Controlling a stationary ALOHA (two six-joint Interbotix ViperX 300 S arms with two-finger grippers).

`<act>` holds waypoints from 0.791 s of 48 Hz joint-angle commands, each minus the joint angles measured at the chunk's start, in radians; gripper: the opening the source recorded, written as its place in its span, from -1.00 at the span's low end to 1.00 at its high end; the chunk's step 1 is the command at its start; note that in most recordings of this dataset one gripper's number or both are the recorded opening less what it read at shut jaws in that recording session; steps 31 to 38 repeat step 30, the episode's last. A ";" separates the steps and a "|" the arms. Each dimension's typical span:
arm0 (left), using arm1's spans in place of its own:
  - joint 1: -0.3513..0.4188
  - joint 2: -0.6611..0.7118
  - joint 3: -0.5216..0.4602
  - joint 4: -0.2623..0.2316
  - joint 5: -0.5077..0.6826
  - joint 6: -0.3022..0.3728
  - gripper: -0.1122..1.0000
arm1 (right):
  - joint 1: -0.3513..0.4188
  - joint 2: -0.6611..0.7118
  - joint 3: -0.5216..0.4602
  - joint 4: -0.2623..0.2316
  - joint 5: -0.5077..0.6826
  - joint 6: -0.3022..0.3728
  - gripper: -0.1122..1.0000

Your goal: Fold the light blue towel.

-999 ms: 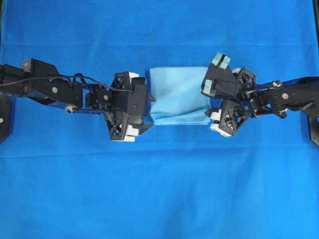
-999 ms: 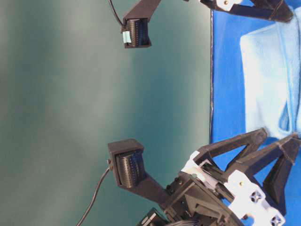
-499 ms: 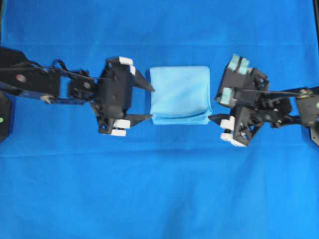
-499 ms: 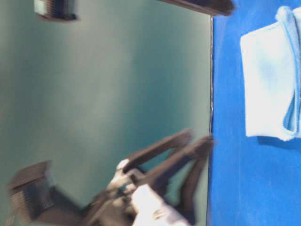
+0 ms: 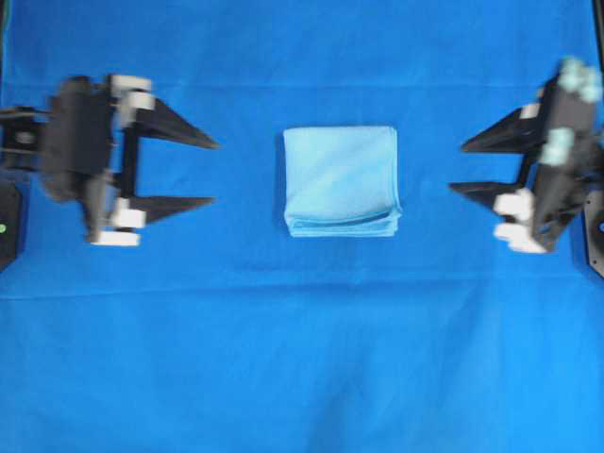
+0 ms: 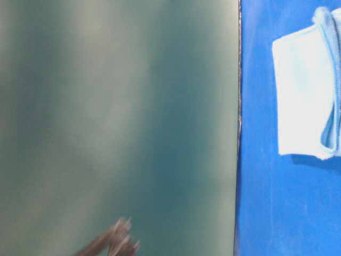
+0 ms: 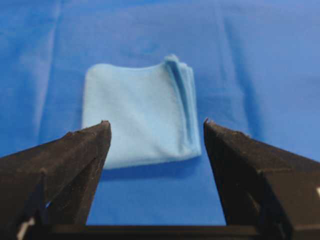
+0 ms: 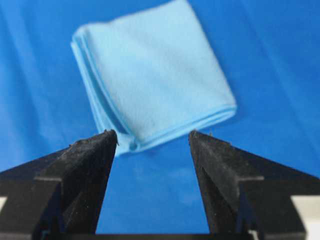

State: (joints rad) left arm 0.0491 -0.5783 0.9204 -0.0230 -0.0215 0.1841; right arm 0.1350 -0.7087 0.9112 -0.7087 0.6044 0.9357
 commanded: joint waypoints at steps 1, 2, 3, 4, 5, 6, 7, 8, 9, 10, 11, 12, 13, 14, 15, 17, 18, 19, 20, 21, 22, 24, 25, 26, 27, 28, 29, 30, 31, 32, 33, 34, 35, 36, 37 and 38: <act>0.009 -0.098 0.034 0.002 0.005 -0.014 0.49 | 0.003 -0.097 0.017 -0.018 -0.003 -0.002 0.32; 0.009 -0.120 0.043 0.002 0.009 -0.017 0.49 | 0.003 -0.117 0.026 -0.021 -0.003 -0.002 0.32; 0.009 -0.140 0.054 0.002 0.015 -0.018 0.49 | 0.003 -0.133 0.035 -0.025 -0.003 -0.002 0.32; 0.009 -0.172 0.069 0.002 0.023 -0.021 0.49 | 0.003 -0.152 0.046 -0.026 -0.003 -0.002 0.32; 0.009 -0.192 0.078 0.002 0.029 -0.025 0.49 | 0.005 -0.172 0.055 -0.028 -0.003 -0.002 0.32; 0.009 -0.212 0.091 0.002 0.034 -0.026 0.49 | 0.003 -0.190 0.064 -0.029 -0.003 -0.003 0.32; 0.011 -0.232 0.101 0.002 0.040 -0.028 0.49 | 0.003 -0.207 0.075 -0.032 -0.003 -0.002 0.31; 0.011 -0.252 0.110 0.002 0.046 -0.028 0.49 | 0.003 -0.227 0.086 -0.034 -0.003 -0.002 0.31; 0.011 -0.272 0.121 0.000 0.051 -0.029 0.49 | 0.003 -0.242 0.098 -0.037 -0.003 -0.002 0.31; 0.009 -0.290 0.132 0.002 0.058 -0.029 0.49 | 0.003 -0.261 0.109 -0.037 -0.003 0.000 0.31; 0.011 -0.308 0.144 0.002 0.064 -0.031 0.49 | 0.003 -0.276 0.123 -0.038 -0.003 0.000 0.31; 0.011 -0.327 0.155 0.002 0.069 -0.031 0.49 | 0.003 -0.291 0.133 -0.038 -0.005 0.002 0.31; 0.011 -0.345 0.167 0.000 0.075 -0.031 0.49 | 0.003 -0.314 0.150 -0.038 -0.006 0.002 0.31; 0.011 -0.362 0.179 0.000 0.078 -0.032 0.49 | 0.003 -0.331 0.163 -0.038 -0.008 0.003 0.31; 0.011 -0.380 0.192 0.000 0.080 -0.034 0.49 | 0.003 -0.345 0.175 -0.038 -0.011 0.006 0.31; 0.011 -0.425 0.225 0.000 0.080 -0.040 0.49 | 0.003 -0.373 0.201 -0.038 -0.020 0.008 0.31; 0.011 -0.442 0.241 0.000 0.080 -0.043 0.49 | 0.003 -0.385 0.213 -0.038 -0.025 0.009 0.31; 0.011 -0.462 0.255 0.000 0.080 -0.048 0.49 | 0.003 -0.397 0.227 -0.038 -0.031 0.009 0.31; 0.011 -0.477 0.268 0.000 0.080 -0.054 0.48 | 0.003 -0.408 0.239 -0.038 -0.038 0.009 0.31; 0.011 -0.494 0.282 0.000 0.080 -0.060 0.48 | 0.002 -0.420 0.253 -0.038 -0.046 0.011 0.31; 0.011 -0.509 0.295 -0.002 0.080 -0.066 0.48 | 0.000 -0.430 0.262 -0.038 -0.057 0.012 0.31; 0.011 -0.541 0.322 -0.002 0.080 -0.083 0.48 | -0.005 -0.448 0.293 -0.038 -0.089 0.018 0.31; 0.011 -0.557 0.333 -0.002 0.080 -0.092 0.47 | -0.008 -0.454 0.302 -0.038 -0.103 0.023 0.31; 0.011 -0.571 0.345 -0.002 0.080 -0.100 0.47 | -0.011 -0.457 0.311 -0.038 -0.115 0.026 0.31; 0.011 -0.583 0.356 -0.002 0.078 -0.106 0.46 | -0.017 -0.459 0.321 -0.038 -0.129 0.031 0.31; 0.011 -0.600 0.370 -0.002 0.078 -0.114 0.45 | -0.020 -0.459 0.328 -0.038 -0.137 0.032 0.31; 0.011 -0.609 0.379 0.000 0.078 -0.117 0.45 | -0.025 -0.459 0.336 -0.038 -0.146 0.034 0.31; 0.011 -0.618 0.387 -0.002 0.078 -0.120 0.44 | -0.031 -0.459 0.345 -0.038 -0.155 0.034 0.31; 0.011 -0.618 0.387 -0.002 0.078 -0.120 0.44 | -0.031 -0.459 0.345 -0.038 -0.155 0.034 0.31; 0.011 -0.618 0.387 -0.002 0.078 -0.120 0.44 | -0.031 -0.459 0.345 -0.038 -0.155 0.034 0.31; 0.011 -0.618 0.387 -0.002 0.078 -0.120 0.44 | -0.031 -0.459 0.345 -0.038 -0.155 0.034 0.31; 0.011 -0.618 0.387 -0.002 0.078 -0.120 0.44 | -0.031 -0.459 0.345 -0.038 -0.155 0.034 0.31; 0.011 -0.618 0.387 -0.002 0.078 -0.120 0.44 | -0.031 -0.459 0.345 -0.038 -0.155 0.034 0.31; 0.011 -0.618 0.387 -0.002 0.078 -0.120 0.44 | -0.031 -0.459 0.345 -0.038 -0.155 0.034 0.31; 0.011 -0.618 0.387 -0.002 0.078 -0.120 0.44 | -0.031 -0.459 0.345 -0.038 -0.155 0.034 0.31; 0.011 -0.618 0.387 -0.002 0.078 -0.120 0.44 | -0.031 -0.459 0.345 -0.038 -0.155 0.034 0.31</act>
